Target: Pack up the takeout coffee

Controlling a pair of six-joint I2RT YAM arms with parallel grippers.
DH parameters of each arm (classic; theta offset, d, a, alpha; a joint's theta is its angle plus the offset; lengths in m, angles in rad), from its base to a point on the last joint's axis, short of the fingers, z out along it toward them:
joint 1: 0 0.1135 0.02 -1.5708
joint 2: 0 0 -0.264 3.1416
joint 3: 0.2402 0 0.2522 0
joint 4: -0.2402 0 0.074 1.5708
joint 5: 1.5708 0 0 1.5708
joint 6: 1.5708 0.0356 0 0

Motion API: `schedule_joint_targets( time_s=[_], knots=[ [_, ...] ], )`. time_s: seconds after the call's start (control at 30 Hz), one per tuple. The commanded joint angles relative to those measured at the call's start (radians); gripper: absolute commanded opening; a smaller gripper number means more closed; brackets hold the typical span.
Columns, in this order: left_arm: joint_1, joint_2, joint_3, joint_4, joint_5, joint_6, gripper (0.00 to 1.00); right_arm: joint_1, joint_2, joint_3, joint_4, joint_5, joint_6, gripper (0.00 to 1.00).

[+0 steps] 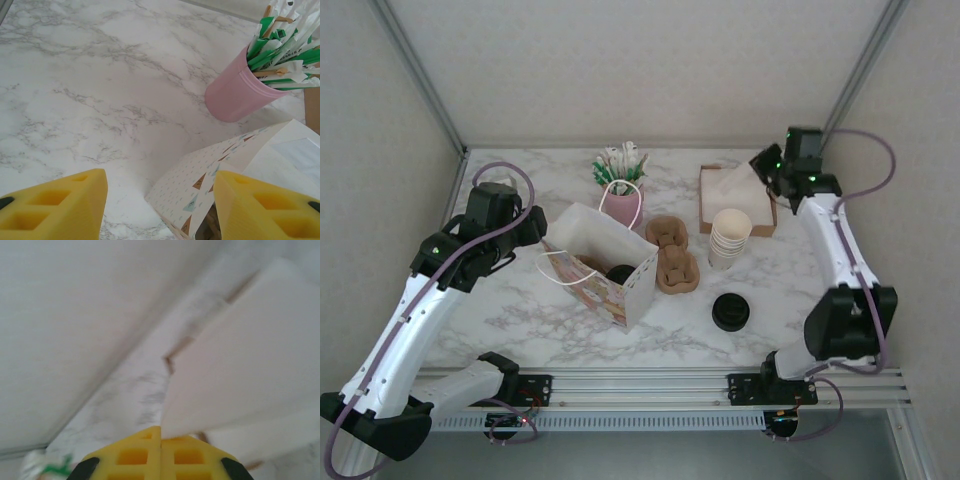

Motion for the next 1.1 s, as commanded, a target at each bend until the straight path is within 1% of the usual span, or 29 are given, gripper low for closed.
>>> schedule_joint_targets(
  time_s=[0.0, 0.13, 0.3, 0.43, 0.6, 0.7, 0.77, 0.9, 1.07],
  knots=[
    [0.009, -0.007, 0.014, -0.007, -0.009, 0.003, 0.58, 0.057, -0.073, 0.131, -0.138, -0.062, -0.166, 0.0],
    [0.01, -0.01, 0.014, -0.002, -0.006, 0.003, 0.58, 0.21, -0.112, 0.301, -0.238, -0.051, -0.287, 0.0],
    [0.01, -0.01, 0.012, -0.006, 0.007, 0.002, 0.58, 0.44, -0.123, 0.462, -0.302, -0.058, -0.382, 0.0],
    [0.009, -0.013, 0.009, -0.007, 0.013, 0.001, 0.58, 0.615, -0.119, 0.541, -0.33, -0.05, -0.44, 0.0],
    [0.009, -0.014, 0.009, -0.005, 0.02, -0.006, 0.58, 0.814, -0.114, 0.587, -0.338, -0.008, -0.495, 0.0],
    [0.01, -0.017, 0.007, -0.003, 0.02, -0.006, 0.59, 0.887, -0.104, 0.587, -0.347, 0.016, -0.523, 0.0],
    [0.01, -0.016, 0.007, -0.004, 0.022, -0.008, 0.59, 0.905, -0.083, 0.587, -0.372, 0.028, -0.532, 0.0],
    [0.01, -0.019, 0.006, -0.005, 0.025, -0.009, 0.59, 0.929, -0.023, 0.578, -0.437, 0.103, -0.564, 0.0],
    [0.009, -0.02, 0.006, -0.007, 0.025, -0.009, 0.59, 0.931, 0.041, 0.542, -0.427, 0.116, -0.559, 0.0]
  ],
)
